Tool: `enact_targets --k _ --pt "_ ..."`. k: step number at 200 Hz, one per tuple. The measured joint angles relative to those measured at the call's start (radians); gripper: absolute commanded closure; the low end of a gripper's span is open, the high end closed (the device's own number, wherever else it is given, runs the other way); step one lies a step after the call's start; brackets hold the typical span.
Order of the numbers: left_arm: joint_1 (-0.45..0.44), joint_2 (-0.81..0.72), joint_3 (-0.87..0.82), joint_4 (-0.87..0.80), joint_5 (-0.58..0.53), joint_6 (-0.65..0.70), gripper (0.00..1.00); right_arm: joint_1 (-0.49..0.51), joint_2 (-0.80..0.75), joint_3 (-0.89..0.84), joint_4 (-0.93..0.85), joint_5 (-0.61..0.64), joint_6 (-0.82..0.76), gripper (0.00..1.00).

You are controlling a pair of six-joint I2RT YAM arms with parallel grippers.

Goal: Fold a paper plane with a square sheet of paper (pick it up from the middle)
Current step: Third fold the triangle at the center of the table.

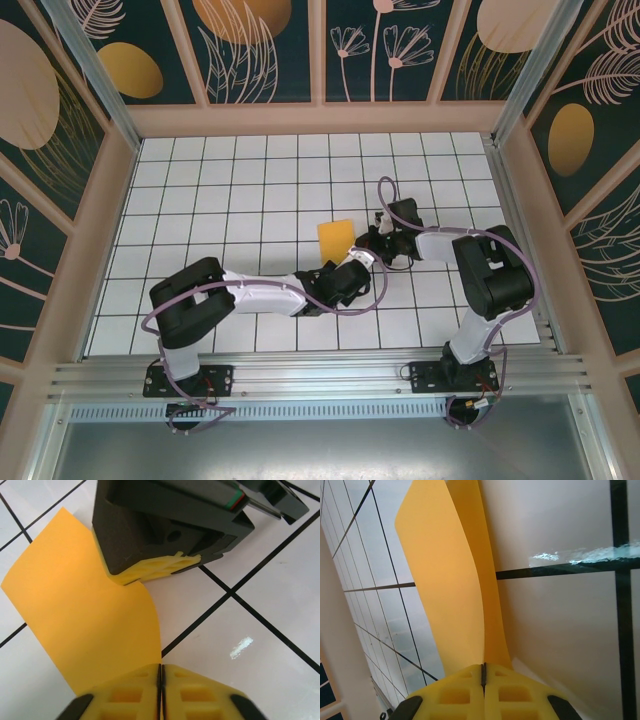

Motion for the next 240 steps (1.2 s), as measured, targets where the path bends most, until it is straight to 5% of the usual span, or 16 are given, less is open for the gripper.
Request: enact_targets --k 46,111,172,240 --pt "0.011 -0.048 -0.028 0.02 0.024 0.001 1.0 0.0 -0.009 0.0 -0.012 -0.008 -0.003 0.87" --pt "0.101 -0.175 -0.171 0.112 0.268 -0.036 1.0 0.0 -0.081 0.024 -0.103 0.06 -0.056 0.75" --pt "0.143 -0.201 -0.226 0.155 0.434 -0.046 1.0 0.005 -0.098 0.112 -0.14 0.084 -0.093 0.8" --pt "0.165 -0.201 -0.226 0.16 0.5 -0.046 1.0 0.074 0.03 0.234 -0.151 0.083 -0.121 0.89"
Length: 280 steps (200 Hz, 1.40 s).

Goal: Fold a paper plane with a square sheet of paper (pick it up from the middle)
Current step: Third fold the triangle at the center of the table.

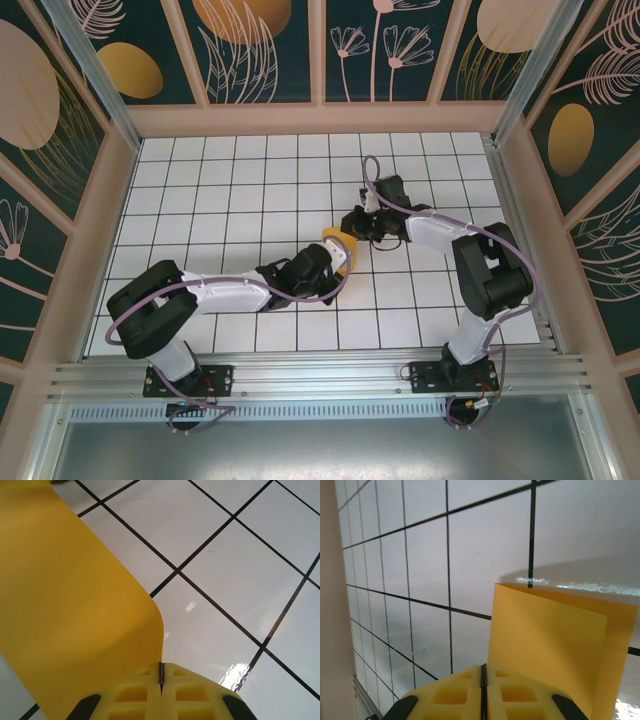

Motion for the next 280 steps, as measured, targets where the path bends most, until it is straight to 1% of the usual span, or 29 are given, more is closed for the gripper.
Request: enact_targets --k 68,108,145,186,222,280 --pt "0.047 0.0 0.0 0.0 0.103 0.0 1.0 0.015 0.148 0.037 -0.082 0.019 -0.121 0.89" --pt "0.101 0.013 0.011 -0.001 0.173 0.0 1.0 0.027 0.167 0.079 -0.119 0.031 -0.197 0.89" --pt "0.143 0.05 0.042 -0.002 0.222 0.0 1.0 0.039 0.171 0.087 -0.13 0.034 -0.232 0.9" --pt "0.17 0.063 0.043 -0.012 0.243 0.0 1.0 0.041 0.174 0.095 -0.139 0.034 -0.248 0.89" --pt "0.171 0.066 0.043 -0.016 0.244 0.0 1.0 0.041 0.174 0.096 -0.141 0.034 -0.249 0.89" --pt "0.18 0.101 0.041 -0.016 0.217 0.0 0.99 0.041 0.174 0.096 -0.141 0.034 -0.249 0.89"
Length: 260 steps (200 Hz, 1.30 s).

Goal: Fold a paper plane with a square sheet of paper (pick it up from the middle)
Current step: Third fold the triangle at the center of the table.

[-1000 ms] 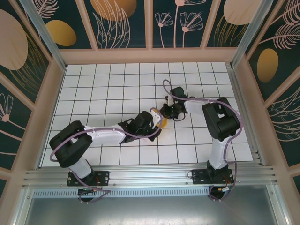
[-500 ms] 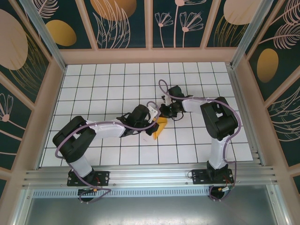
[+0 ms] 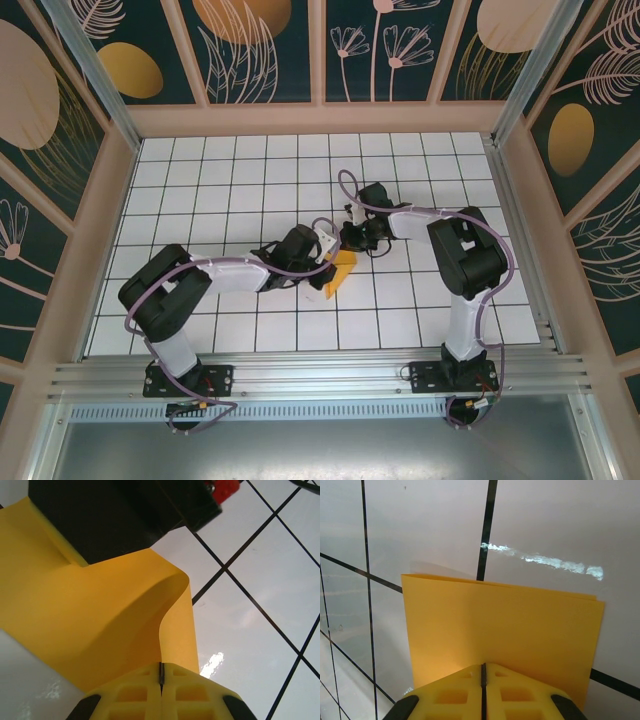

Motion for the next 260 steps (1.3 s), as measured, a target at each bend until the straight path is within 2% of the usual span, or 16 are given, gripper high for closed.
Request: enact_targets --k 260 --pt "0.035 0.035 -0.014 0.0 -0.001 0.012 0.95 0.005 0.001 0.0 0.0 0.0 0.003 0.89"
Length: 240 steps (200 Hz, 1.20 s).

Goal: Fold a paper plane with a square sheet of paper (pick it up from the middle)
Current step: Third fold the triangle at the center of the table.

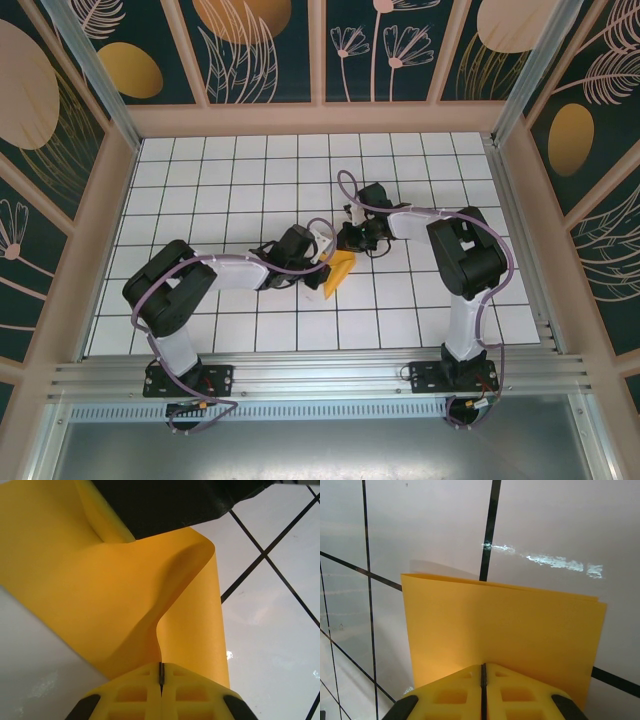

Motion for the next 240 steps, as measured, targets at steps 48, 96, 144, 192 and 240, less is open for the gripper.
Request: enact_targets --k 48,96,144,192,240 --pt "0.004 0.002 0.0 0.0 0.005 0.001 0.93 0.0 0.001 0.0 0.0 0.0 0.0 0.89" --pt "0.004 0.015 0.0 0.0 0.021 0.004 0.93 0.0 0.001 0.0 0.0 0.0 0.0 0.88" --pt "0.004 0.018 0.0 0.003 0.031 0.004 0.92 0.0 0.001 0.0 0.0 0.0 0.0 0.88" --pt "0.004 0.026 0.0 0.011 0.023 0.004 0.93 0.0 0.001 0.0 0.0 0.0 0.002 0.87" --pt "0.004 0.031 -0.001 0.016 0.019 0.011 0.93 0.0 -0.008 0.0 0.003 0.001 0.032 0.8"
